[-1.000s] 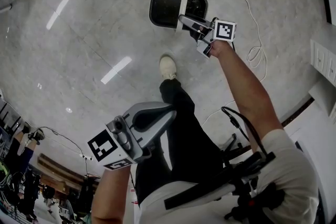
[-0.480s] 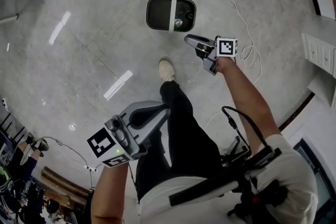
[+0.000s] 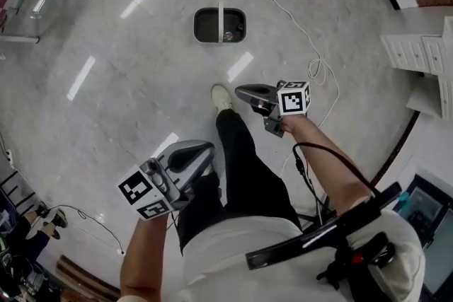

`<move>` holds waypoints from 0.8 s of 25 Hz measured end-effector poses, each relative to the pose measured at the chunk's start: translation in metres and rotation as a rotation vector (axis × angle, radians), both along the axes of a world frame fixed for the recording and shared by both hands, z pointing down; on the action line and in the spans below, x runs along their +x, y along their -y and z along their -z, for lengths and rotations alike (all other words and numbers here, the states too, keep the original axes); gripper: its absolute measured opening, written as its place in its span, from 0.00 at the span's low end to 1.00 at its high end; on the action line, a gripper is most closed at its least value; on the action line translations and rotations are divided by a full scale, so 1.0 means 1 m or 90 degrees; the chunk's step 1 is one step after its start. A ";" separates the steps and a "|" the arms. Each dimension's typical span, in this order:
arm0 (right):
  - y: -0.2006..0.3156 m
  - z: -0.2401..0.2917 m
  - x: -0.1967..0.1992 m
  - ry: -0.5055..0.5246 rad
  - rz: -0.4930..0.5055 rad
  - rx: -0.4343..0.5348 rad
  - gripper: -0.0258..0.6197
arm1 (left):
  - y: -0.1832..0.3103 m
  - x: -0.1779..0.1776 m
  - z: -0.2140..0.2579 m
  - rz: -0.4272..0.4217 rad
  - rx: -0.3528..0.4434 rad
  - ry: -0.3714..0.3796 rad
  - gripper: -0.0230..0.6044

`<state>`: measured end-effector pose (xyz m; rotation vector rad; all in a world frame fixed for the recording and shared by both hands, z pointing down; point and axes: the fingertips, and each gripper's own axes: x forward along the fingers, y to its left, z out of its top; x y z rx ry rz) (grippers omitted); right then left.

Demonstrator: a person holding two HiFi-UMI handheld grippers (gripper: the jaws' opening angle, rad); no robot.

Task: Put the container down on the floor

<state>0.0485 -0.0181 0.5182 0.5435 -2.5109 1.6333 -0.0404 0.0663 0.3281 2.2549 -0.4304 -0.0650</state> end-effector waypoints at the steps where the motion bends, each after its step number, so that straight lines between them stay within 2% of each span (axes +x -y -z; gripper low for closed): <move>1: -0.019 0.022 -0.010 -0.005 0.002 0.024 0.07 | -0.017 -0.008 0.008 -0.002 0.009 0.010 0.05; 5: -0.104 0.111 -0.048 -0.024 0.029 0.106 0.07 | -0.088 -0.039 0.041 0.000 0.033 0.038 0.05; 11: -0.221 0.224 -0.072 -0.014 0.008 0.163 0.07 | -0.179 -0.059 0.086 -0.008 0.026 0.046 0.05; 15: -0.273 0.269 -0.077 -0.021 0.005 0.199 0.07 | -0.214 -0.057 0.111 -0.024 0.047 0.063 0.05; 20: -0.313 0.298 -0.071 -0.030 0.013 0.233 0.07 | -0.241 -0.042 0.139 -0.029 0.073 0.069 0.05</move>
